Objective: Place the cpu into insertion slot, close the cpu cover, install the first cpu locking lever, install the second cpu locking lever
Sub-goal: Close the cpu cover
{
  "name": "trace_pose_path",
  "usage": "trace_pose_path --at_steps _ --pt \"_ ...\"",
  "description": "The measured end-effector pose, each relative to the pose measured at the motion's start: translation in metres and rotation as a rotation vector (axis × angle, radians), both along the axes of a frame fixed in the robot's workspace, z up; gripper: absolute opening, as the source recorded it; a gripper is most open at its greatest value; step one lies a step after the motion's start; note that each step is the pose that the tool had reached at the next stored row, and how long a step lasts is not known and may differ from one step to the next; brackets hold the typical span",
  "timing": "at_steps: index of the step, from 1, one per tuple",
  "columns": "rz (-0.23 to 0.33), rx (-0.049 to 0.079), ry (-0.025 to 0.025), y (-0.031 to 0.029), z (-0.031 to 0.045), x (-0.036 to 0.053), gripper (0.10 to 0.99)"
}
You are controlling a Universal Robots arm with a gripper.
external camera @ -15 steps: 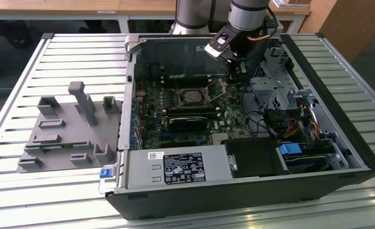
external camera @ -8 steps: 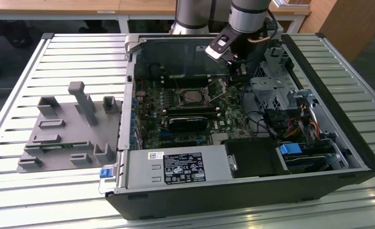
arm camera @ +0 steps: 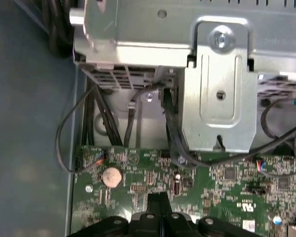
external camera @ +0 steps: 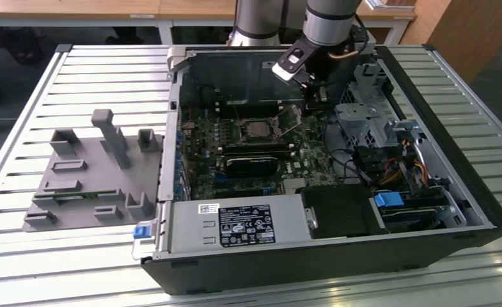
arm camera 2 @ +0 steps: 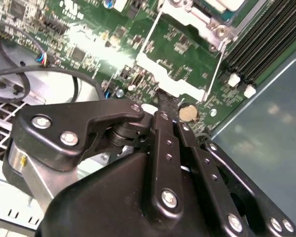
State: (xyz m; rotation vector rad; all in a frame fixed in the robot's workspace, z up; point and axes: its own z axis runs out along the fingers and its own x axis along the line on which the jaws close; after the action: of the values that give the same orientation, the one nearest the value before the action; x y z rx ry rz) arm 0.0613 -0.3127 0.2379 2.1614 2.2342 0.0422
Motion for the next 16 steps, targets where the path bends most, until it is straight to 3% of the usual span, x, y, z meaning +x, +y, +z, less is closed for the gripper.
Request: trace_pose_path --at_steps 16 --pt "0.000 0.000 0.0000 0.0000 0.0001 -0.0409 0.106"
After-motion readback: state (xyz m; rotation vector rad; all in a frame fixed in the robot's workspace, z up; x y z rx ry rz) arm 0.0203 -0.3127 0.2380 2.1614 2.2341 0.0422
